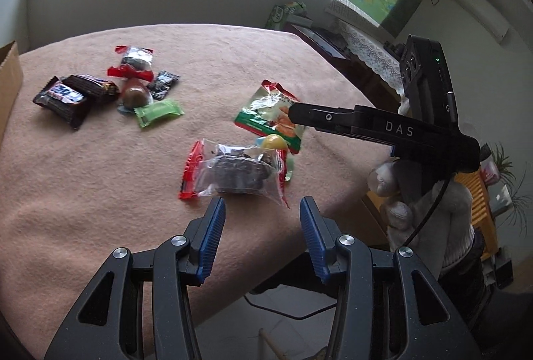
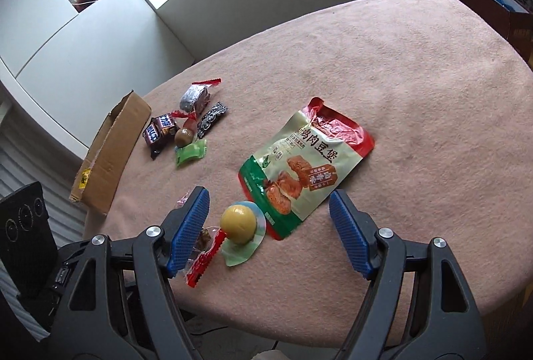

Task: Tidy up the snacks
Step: 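Move the right tool toward the red-and-green chicken snack bag, then position the right tool fingers around the chicken snack bag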

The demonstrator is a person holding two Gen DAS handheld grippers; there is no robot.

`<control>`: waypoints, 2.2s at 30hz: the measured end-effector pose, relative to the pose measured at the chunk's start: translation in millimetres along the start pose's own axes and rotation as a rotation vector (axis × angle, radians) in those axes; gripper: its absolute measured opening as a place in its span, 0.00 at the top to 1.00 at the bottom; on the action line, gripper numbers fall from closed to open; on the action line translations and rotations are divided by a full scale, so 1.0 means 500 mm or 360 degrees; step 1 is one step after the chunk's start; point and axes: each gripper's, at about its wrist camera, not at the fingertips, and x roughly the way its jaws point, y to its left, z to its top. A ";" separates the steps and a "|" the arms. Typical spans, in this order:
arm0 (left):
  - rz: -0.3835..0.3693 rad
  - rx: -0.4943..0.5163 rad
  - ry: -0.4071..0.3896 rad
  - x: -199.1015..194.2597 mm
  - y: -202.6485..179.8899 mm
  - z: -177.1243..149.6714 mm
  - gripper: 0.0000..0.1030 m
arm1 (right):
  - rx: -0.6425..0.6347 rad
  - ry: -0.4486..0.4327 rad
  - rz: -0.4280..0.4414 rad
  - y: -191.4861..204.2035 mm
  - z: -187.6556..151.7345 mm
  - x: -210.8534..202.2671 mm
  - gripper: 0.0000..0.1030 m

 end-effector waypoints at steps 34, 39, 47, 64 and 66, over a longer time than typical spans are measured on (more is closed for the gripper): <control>0.0343 0.0023 0.0007 0.048 0.022 0.052 0.49 | -0.0379 0.0431 -0.0602 0.031 0.135 0.131 0.15; 0.0319 -0.0024 -0.0015 0.029 0.039 0.052 0.49 | -0.0253 0.0458 -0.0601 0.036 0.128 0.133 0.15; 0.0272 -0.0055 -0.0015 0.019 0.031 0.053 0.47 | -0.0139 0.0509 -0.0620 0.030 0.153 0.160 0.07; 0.0294 -0.0064 -0.0004 0.058 0.030 0.067 0.46 | 0.0094 0.0685 -0.0374 0.011 0.092 0.101 0.07; 0.0299 -0.0068 -0.0012 0.059 0.031 0.067 0.46 | 0.0107 0.0674 -0.0356 0.016 0.092 0.105 0.07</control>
